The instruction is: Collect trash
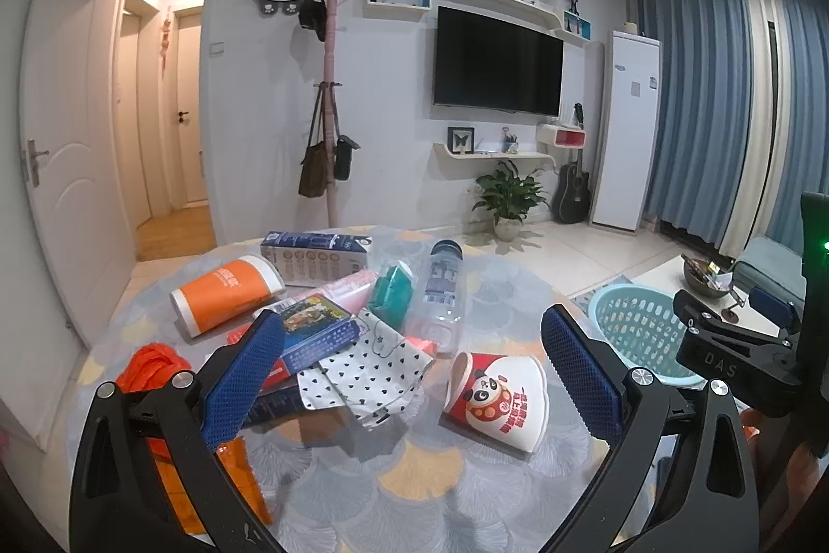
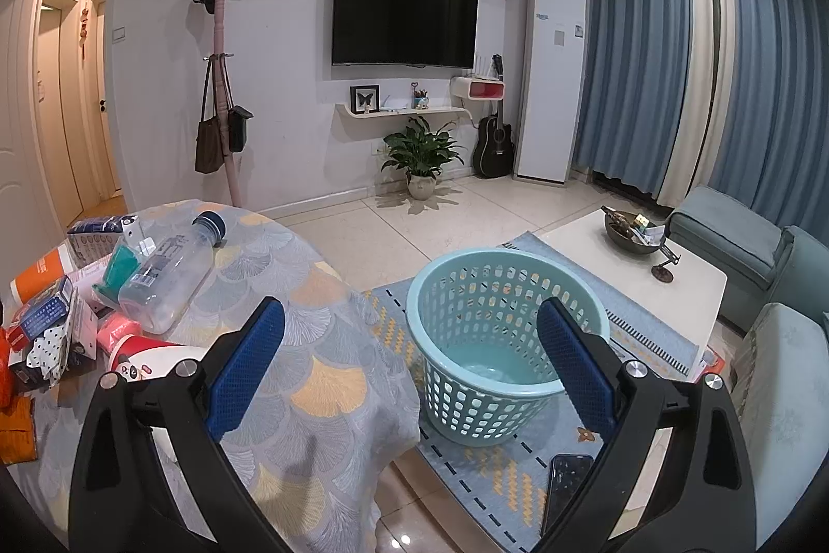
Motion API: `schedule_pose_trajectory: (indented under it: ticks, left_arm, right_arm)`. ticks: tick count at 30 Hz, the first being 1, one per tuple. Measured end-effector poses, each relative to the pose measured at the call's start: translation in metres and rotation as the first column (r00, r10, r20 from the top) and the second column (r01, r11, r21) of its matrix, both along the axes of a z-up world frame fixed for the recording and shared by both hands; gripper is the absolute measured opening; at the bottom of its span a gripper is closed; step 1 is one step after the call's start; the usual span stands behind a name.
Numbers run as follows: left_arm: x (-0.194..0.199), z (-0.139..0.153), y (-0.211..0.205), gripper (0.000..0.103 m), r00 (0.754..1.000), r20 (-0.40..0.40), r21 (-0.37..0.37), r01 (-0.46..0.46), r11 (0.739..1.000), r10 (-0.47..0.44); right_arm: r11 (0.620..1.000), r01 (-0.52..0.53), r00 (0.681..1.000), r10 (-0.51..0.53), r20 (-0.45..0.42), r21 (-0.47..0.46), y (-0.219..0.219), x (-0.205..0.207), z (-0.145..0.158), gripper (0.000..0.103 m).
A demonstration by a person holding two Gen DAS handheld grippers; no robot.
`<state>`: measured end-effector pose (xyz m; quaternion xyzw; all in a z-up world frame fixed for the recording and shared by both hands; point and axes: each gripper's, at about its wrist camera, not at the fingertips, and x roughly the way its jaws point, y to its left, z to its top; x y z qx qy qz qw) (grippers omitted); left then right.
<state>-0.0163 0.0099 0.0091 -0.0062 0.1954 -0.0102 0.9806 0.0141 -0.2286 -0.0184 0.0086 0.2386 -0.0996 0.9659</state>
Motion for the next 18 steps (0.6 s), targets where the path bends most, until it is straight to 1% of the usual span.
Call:
schedule_pose_trajectory:
  ticks: [14, 18]
  left_arm:
    - [-0.0006, 0.0019, 0.0000, 0.096, 1.000, 0.002, -0.003, 0.000, 1.000, 0.000]
    - [-0.0007, 0.0033, 0.0012, 0.096, 1.000, 0.004, -0.011, -0.001, 1.000, 0.001]
  right_arm:
    - [1.000, -0.004, 1.000, 0.004, 0.005, -0.007, 0.0043, 0.0005, 0.0041, 0.093]
    - [1.000, -0.008, 1.000, 0.008, 0.002, -0.006, 0.0046, 0.0008, 0.0047, 0.088]
